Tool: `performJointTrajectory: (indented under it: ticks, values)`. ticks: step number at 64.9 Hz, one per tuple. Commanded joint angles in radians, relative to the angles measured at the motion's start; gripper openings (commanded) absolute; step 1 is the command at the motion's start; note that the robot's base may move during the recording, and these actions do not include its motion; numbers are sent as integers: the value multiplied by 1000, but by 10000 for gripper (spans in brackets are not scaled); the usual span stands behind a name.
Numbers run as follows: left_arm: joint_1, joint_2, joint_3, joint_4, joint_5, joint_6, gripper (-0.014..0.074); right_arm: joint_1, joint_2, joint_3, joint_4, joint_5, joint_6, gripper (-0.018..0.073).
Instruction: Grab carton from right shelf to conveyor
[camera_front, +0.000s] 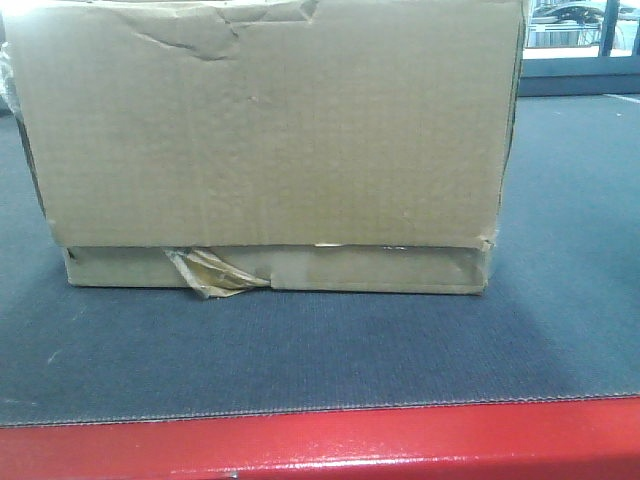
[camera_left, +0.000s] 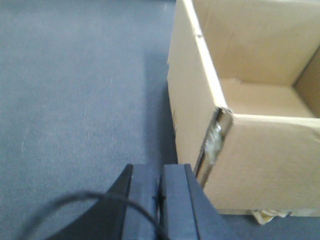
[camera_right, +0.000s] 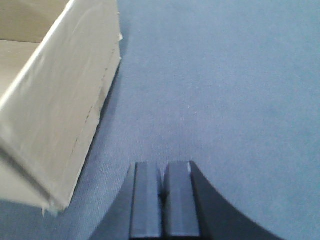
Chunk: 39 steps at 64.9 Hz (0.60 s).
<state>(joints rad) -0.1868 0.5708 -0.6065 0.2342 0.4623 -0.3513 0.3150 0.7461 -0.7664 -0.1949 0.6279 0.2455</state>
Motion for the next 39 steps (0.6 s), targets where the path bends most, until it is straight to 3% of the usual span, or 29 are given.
performJointTrajectory:
  ticks: [1, 16, 39]
  values:
    - [5, -92, 42, -6, -60, 2, 4, -6, -130, 97, -12, -87, 0, -60]
    - [5, -255, 75, 3, -62, 2, 4, -6, -452, 279, -12, -139, 0, -60]
    - [5, -279, 75, 7, -62, 2, 4, -6, -709, 313, -12, -171, 0, -60]
